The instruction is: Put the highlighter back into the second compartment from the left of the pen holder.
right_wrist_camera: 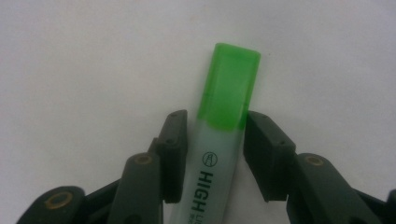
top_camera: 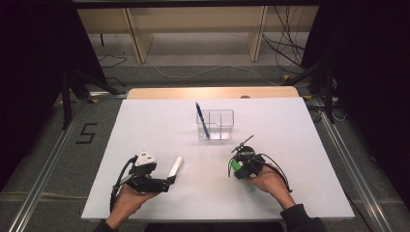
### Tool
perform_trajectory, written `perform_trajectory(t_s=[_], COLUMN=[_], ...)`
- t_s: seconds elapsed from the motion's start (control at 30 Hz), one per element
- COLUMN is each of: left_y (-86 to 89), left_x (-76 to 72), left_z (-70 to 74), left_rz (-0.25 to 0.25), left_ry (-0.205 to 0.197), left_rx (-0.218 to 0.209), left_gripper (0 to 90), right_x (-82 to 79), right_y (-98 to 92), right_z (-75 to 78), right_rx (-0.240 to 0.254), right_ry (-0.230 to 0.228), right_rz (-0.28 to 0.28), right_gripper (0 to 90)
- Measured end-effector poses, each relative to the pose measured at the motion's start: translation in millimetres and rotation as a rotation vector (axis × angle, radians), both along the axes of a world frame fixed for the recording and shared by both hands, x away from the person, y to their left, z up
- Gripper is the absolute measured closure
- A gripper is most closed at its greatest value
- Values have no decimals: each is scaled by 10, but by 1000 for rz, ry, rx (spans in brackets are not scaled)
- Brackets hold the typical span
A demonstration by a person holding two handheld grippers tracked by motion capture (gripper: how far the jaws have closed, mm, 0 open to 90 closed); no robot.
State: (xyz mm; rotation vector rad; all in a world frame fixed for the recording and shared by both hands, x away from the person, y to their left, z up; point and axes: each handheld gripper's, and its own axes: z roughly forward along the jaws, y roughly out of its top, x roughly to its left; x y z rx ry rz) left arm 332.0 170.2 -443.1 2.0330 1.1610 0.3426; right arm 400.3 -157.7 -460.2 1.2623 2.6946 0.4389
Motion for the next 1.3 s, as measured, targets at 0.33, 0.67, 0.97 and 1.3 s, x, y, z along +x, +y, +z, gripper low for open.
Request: perform_trajectory(t_s=[0.33, 0.67, 0.97, 1.3], left_y=[9, 54, 45, 83], left_x=[7, 28, 22, 4], left_z=[-7, -22, -24, 5], left_rz=[-6, 12, 7, 2], left_ry=[0, 6, -14, -74], left_rx=[8, -7, -44, -100], left_gripper=[133, 134, 133, 132], right_x=[0, -12, -12, -11], right_y=[27, -58, -220, -302], right_z=[15, 140, 314, 426], right_rx=[-30, 88, 296, 422], right_ry=[-15, -63, -124, -245], right_rz=[16, 25, 7, -24], right_gripper=[673, 675, 674, 674])
